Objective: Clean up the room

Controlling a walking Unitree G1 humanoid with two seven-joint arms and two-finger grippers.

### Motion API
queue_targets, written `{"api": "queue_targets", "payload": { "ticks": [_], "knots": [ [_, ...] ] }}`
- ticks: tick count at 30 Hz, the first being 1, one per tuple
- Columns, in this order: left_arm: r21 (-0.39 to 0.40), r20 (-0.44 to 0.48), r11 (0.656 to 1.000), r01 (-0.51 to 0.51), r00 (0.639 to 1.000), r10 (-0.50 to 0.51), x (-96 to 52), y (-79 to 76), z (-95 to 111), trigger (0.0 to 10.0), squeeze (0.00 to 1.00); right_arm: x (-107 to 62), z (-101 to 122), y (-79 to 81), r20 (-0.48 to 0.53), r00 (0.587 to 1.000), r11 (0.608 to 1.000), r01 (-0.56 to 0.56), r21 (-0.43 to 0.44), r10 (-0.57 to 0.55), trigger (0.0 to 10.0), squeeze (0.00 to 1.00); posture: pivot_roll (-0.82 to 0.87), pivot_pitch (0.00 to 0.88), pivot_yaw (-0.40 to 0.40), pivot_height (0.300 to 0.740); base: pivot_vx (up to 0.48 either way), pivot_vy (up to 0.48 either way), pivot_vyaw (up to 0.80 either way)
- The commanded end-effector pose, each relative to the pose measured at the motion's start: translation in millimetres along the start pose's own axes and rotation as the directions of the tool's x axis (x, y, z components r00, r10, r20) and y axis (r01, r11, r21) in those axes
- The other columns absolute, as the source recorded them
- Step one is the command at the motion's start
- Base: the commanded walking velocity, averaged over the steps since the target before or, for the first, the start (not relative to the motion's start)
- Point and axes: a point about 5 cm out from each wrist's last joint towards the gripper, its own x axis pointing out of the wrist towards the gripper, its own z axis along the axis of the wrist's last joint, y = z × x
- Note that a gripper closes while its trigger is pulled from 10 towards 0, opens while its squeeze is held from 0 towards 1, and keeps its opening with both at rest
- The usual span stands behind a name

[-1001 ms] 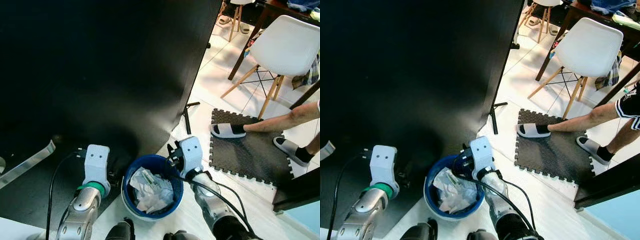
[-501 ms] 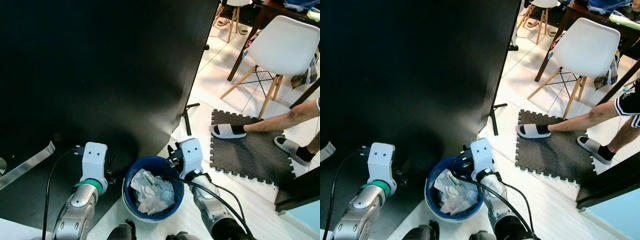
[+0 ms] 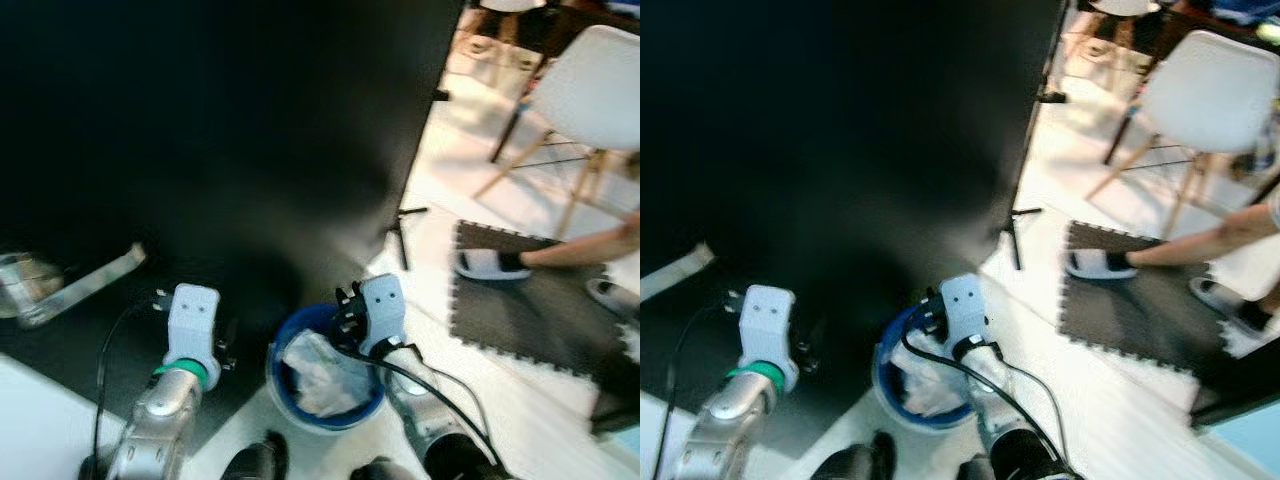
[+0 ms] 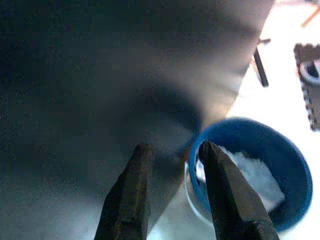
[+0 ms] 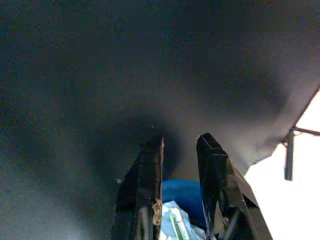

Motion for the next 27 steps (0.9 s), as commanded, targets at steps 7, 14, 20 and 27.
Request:
{"api": "queue_targets", "payload": {
  "ticks": [7, 14, 20, 27],
  "knots": [
    [0.022, -0.002, 1.000, 0.014, 1.000, -0.014, 1.0, 1.1, 1.4, 10.0, 0.00, -2.0, -5.1, 2.1, -0.024, 1.000, 1.000, -0.001, -0.003, 0.001, 10.0, 0.00, 0.10, 0.033, 0.052, 0.712, -0.295, 0.000, 0.00],
    [0.025, -0.001, 1.000, 0.014, 1.000, -0.014, 1.6, 1.3, 1.7, 10.0, 0.00, -1.1, -5.2, 0.5, -0.032, 0.999, 1.000, 0.005, -0.009, -0.005, 10.0, 0.00, 0.10, 0.030, 0.048, 0.712, -0.296, 0.000, 0.00],
    [0.024, -0.001, 1.000, 0.015, 1.000, -0.015, 1.1, 0.1, 1.6, 10.0, 0.00, -0.7, -7.1, -5.3, -0.056, 0.998, 0.999, 0.030, -0.026, -0.031, 10.0, 0.00, 0.10, 0.031, 0.049, 0.712, -0.294, 0.000, 0.00],
    [0.020, -0.001, 1.000, 0.016, 1.000, -0.016, 2.5, -0.9, 2.0, 10.0, 0.00, -0.7, -7.0, -6.7, -0.055, 0.997, 0.999, 0.045, -0.016, -0.046, 10.0, 0.00, 0.09, 0.035, 0.051, 0.712, -0.295, 0.000, 0.00]
  ]
}}
